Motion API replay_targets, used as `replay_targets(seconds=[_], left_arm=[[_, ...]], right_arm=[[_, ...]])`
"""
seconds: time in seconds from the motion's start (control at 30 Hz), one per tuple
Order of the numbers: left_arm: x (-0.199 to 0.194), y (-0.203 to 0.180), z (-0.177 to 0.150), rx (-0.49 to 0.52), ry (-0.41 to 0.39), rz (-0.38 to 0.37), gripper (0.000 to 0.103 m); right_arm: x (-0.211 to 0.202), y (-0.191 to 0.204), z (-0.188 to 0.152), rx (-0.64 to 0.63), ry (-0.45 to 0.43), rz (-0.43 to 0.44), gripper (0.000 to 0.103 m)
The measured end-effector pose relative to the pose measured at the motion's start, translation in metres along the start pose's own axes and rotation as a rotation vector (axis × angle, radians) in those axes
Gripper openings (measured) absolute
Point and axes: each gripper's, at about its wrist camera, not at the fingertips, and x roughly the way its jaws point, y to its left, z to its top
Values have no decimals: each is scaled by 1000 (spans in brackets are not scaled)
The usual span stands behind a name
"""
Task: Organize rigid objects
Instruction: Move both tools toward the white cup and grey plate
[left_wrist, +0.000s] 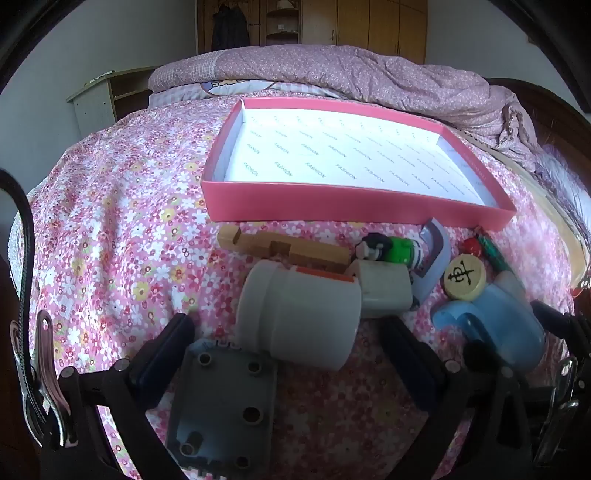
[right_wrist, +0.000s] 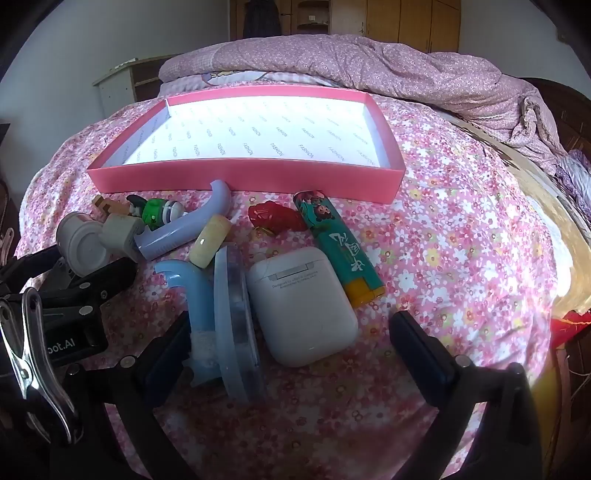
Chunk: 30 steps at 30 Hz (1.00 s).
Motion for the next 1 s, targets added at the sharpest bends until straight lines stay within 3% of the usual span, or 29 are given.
replay_targets(seconds=[0.83, 1.0], left_arm=[[0, 0, 0, 3, 3, -2, 103], [-3, 6, 3, 62, 27, -50, 102]], right_arm=[[-1, 2, -1, 3, -2, 5, 103], [-2, -4, 1, 0, 4, 39, 103]])
